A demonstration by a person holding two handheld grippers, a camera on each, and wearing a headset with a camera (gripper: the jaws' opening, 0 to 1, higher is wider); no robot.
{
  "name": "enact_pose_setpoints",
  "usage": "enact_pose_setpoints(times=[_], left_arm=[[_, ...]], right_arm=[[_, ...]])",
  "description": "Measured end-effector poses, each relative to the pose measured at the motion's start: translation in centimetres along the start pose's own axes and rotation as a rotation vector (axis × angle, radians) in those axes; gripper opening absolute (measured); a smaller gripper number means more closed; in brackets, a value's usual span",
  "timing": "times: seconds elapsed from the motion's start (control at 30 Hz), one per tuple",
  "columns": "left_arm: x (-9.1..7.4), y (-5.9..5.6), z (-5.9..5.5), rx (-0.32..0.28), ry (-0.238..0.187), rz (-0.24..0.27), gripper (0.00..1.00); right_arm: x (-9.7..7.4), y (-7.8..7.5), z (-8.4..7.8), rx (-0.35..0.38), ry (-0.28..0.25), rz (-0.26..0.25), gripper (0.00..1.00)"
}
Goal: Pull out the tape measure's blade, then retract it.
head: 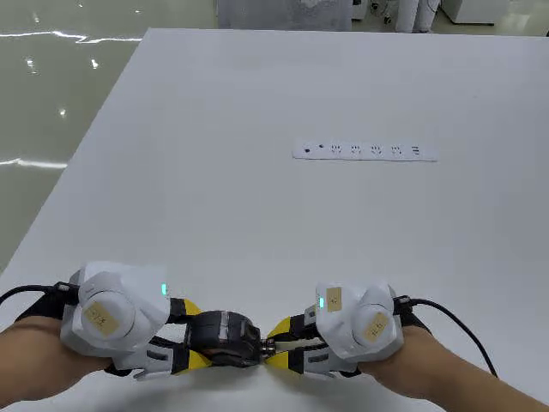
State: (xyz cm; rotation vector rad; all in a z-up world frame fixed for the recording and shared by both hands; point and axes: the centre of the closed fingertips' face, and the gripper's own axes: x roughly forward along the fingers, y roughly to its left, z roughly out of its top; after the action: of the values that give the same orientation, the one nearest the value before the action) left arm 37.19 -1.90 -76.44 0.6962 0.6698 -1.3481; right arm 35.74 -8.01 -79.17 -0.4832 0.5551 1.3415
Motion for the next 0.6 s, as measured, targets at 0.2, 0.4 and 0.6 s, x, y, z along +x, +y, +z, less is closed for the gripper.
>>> enact_pose_setpoints(times=[0.2,0.4,0.6], left_arm=[[0.1,0.1,0.1,-0.012,-0.004,0.001,0.24],[0.1,0.0,0.1,-0.010,-0.005,0.002,0.24],[0.0,0.0,0.1,-0.010,-0.005,0.003,0.24]], right_arm=[[-1.2,-0.4,-0.9,0.010,0.005,-0.010,0.12],[-2.0,-0.3,-1.6,0.015,0.014,-0.017,0.12],[-3.2,-0.4,-2.5,0.018,0.024,-0.027,0.12]])
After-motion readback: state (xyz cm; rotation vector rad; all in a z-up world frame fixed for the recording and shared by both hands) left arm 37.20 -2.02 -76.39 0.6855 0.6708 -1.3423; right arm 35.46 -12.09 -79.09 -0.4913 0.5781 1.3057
